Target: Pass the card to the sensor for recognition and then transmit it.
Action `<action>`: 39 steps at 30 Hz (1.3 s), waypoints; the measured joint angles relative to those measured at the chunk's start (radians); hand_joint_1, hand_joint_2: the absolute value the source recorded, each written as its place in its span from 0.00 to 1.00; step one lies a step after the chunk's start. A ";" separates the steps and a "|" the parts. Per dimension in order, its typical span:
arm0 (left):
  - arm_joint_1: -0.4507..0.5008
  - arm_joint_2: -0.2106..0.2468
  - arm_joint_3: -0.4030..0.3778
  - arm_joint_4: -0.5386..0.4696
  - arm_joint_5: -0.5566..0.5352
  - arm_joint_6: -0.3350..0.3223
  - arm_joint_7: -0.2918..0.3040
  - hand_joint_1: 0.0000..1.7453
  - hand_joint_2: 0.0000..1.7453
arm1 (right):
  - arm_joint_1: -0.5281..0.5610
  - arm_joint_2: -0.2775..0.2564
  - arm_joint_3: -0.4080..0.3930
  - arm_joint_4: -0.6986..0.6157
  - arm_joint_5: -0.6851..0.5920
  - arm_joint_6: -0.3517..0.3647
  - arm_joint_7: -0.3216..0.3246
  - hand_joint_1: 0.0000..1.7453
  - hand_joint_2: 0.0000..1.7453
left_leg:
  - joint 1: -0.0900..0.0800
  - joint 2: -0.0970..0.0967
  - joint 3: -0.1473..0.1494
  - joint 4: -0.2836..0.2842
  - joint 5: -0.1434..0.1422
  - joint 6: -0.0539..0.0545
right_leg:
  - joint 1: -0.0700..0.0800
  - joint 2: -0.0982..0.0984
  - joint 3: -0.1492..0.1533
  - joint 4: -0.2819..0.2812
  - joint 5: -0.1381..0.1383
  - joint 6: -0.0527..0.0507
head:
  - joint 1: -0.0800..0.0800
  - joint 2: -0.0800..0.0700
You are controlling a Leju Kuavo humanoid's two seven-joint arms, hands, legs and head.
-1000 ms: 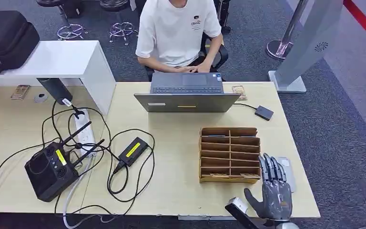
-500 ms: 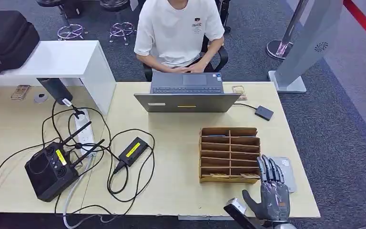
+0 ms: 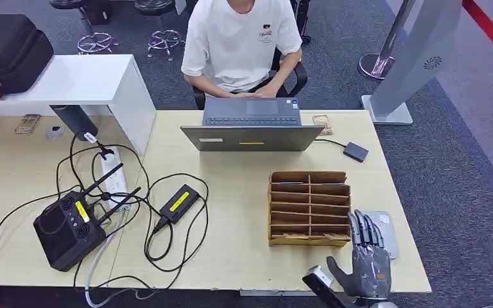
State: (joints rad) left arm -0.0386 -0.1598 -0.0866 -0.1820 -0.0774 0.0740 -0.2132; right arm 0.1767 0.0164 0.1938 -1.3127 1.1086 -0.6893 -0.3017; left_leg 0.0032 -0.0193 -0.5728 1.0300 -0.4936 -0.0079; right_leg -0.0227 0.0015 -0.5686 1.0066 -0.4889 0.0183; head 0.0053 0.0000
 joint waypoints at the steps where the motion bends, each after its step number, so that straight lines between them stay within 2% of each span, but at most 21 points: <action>1: 0.000 0.000 0.000 0.000 0.000 0.000 0.000 0.00 1.00 | 0.000 0.000 0.001 0.001 -0.001 0.000 0.002 0.00 1.00 | 0.000 0.000 0.000 0.000 0.000 0.000 | 0.000 0.000 0.000 0.000 0.000 0.000 | 0.000 0.000; 20: 0.000 0.000 0.000 0.000 0.000 -0.001 0.000 0.00 1.00 | 0.001 0.000 0.012 0.014 -0.006 0.000 0.005 0.00 1.00 | 0.000 0.000 0.000 0.000 0.000 0.000 | 0.000 0.000 0.000 0.000 0.000 0.000 | 0.000 0.000; 21: 0.000 0.000 0.000 0.000 0.000 -0.002 0.000 0.00 1.00 | 0.001 0.000 0.013 0.015 -0.008 0.000 0.005 1.00 1.00 | 0.000 0.000 0.000 0.000 0.000 0.000 | 0.000 0.000 0.000 0.000 0.000 0.000 | 0.000 0.000; 34: 0.000 0.000 0.000 0.000 0.000 -0.004 -0.005 0.00 1.00 | -0.005 -0.016 0.050 0.028 -0.093 -0.007 0.023 1.00 1.00 | 0.000 0.000 0.000 0.000 0.000 0.000 | 0.000 0.000 0.000 0.000 0.000 0.000 | 0.000 0.000; 39: 0.000 0.009 0.000 0.000 0.002 -0.024 -0.005 0.00 1.00 | -0.010 -0.025 0.065 0.026 -0.133 -0.013 0.023 1.00 1.00 | 0.000 0.000 0.000 0.000 0.000 0.000 | 0.000 0.000 0.000 0.000 0.000 0.000 | 0.000 0.000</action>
State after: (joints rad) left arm -0.0386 -0.1511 -0.0866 -0.1820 -0.0755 0.0504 -0.2178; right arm 0.1663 -0.0084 0.2590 -1.2867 0.9758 -0.7019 -0.2792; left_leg 0.0032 -0.0194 -0.5728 1.0300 -0.4936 -0.0079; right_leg -0.0227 0.0013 -0.5686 1.0065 -0.4890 0.0183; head 0.0053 0.0000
